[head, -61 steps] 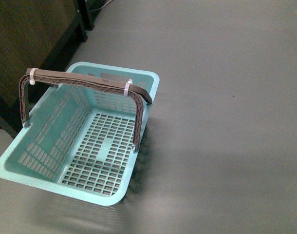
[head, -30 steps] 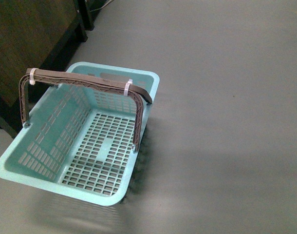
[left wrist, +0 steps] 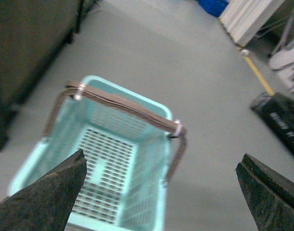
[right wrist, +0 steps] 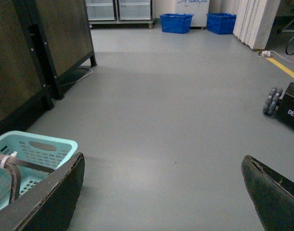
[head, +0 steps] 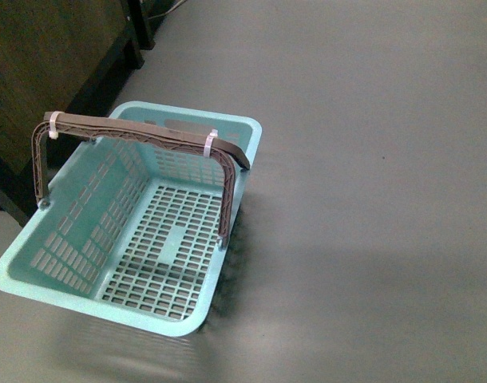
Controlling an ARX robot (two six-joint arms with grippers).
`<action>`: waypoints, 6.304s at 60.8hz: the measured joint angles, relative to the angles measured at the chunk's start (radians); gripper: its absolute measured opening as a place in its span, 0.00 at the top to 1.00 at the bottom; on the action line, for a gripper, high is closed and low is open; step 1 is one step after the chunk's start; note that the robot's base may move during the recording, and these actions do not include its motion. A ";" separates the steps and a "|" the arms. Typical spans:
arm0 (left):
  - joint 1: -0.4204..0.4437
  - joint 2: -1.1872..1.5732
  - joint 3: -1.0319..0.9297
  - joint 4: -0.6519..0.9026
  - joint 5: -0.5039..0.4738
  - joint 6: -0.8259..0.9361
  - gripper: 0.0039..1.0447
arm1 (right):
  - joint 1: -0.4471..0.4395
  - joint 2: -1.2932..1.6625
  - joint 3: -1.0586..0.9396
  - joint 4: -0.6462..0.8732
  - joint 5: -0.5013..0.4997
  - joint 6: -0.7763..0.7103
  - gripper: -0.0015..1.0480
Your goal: Pick mango and avocado into basket
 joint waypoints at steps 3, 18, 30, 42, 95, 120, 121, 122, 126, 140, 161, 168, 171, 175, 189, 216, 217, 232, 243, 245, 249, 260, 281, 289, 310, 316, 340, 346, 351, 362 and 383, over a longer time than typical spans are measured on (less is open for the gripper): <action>0.019 0.129 0.033 0.107 0.014 -0.082 0.08 | 0.000 0.000 0.000 0.000 0.000 0.000 0.08; -0.030 1.020 0.240 0.623 -0.131 -0.584 0.08 | 0.000 0.000 0.000 0.000 0.000 0.000 0.08; -0.110 1.361 0.406 0.694 -0.230 -0.758 0.08 | 0.000 0.000 0.000 0.000 0.000 0.000 0.08; -0.175 1.545 0.612 0.646 -0.317 -0.838 0.08 | 0.000 0.000 0.000 0.000 0.000 0.000 0.08; -0.268 1.821 1.021 0.486 -0.435 -0.921 0.56 | 0.000 0.000 0.000 0.000 0.000 0.000 0.08; -0.294 1.575 0.794 0.463 -0.444 -0.978 0.86 | 0.000 0.000 0.000 0.000 0.000 0.000 0.08; -0.296 1.541 0.776 0.451 -0.442 -0.984 0.86 | 0.000 0.000 0.000 0.000 0.000 0.000 0.08; -0.297 1.524 0.767 0.444 -0.440 -0.987 0.86 | 0.000 0.000 0.000 0.000 0.000 0.000 0.08; -0.303 1.410 0.712 0.396 -0.440 -1.010 0.86 | 0.000 0.000 0.000 0.000 0.000 0.000 0.08; -0.321 0.907 0.535 0.183 -0.483 -1.051 0.86 | 0.000 0.000 0.000 0.000 0.000 0.000 0.08; -0.330 0.529 0.478 -0.004 -0.565 -1.019 0.86 | 0.000 0.000 0.000 0.000 0.000 0.000 0.08; -0.332 0.529 0.471 -0.004 -0.560 -1.019 0.86 | 0.000 0.000 0.000 0.000 0.000 0.000 0.08; -0.332 0.529 0.470 -0.004 -0.560 -1.019 0.86 | 0.000 0.000 0.000 0.000 0.000 0.000 0.08; -0.332 0.529 0.470 -0.004 -0.560 -1.019 0.86 | 0.000 0.000 0.000 0.000 0.000 0.000 0.08; -0.332 0.532 0.464 -0.004 -0.560 -1.019 0.87 | 0.000 0.000 0.000 0.000 0.000 0.000 0.08; -0.332 0.532 0.464 -0.004 -0.561 -1.018 0.87 | 0.000 0.000 0.000 0.000 0.000 0.000 0.08; -0.332 0.532 0.464 -0.004 -0.561 -1.019 0.87 | 0.000 0.000 0.000 0.000 0.000 0.000 0.08; -0.332 0.532 0.464 -0.004 -0.562 -1.018 0.87 | 0.000 0.000 0.000 0.000 0.000 0.000 0.08; -0.332 0.532 0.464 -0.004 -0.561 -1.018 0.87 | 0.000 0.000 0.000 0.000 0.000 0.000 0.08; -0.332 0.532 0.465 -0.004 -0.561 -1.018 0.87 | 0.000 0.000 0.000 0.000 0.000 0.000 0.08; -0.332 0.532 0.465 -0.004 -0.561 -1.018 0.87 | 0.000 0.000 0.000 0.000 0.000 0.000 0.08; -0.332 0.532 0.464 -0.004 -0.561 -1.018 0.87 | 0.000 0.000 0.000 0.000 0.000 0.000 0.08; -0.332 0.532 0.465 -0.004 -0.562 -1.018 0.87 | 0.000 0.000 0.000 0.000 0.000 0.000 0.08; -0.332 0.532 0.464 -0.004 -0.561 -1.018 0.87 | 0.000 0.000 0.000 0.000 0.000 0.000 0.08; -0.332 0.532 0.464 -0.004 -0.561 -1.018 0.87 | 0.000 0.000 0.000 0.000 0.000 0.000 0.08; -0.332 0.532 0.465 -0.004 -0.561 -1.018 0.87 | 0.000 0.000 0.000 0.000 0.000 0.000 0.08; -0.332 0.531 0.465 -0.004 -0.562 -1.017 0.87 | 0.000 0.000 0.000 0.000 0.000 0.000 0.08; -0.332 0.531 0.465 -0.004 -0.562 -1.017 0.87 | 0.000 0.000 0.000 0.000 0.000 0.000 0.08; -0.332 0.531 0.465 -0.004 -0.561 -1.020 0.87 | 0.000 0.000 0.000 0.000 0.003 0.000 0.08; -0.340 0.532 0.465 -0.004 -0.541 -1.025 0.87 | 0.000 0.000 0.000 0.000 0.004 0.000 0.08; -0.337 0.533 0.464 -0.005 -0.557 -1.021 0.87 | 0.000 0.000 0.000 0.000 0.000 0.000 0.08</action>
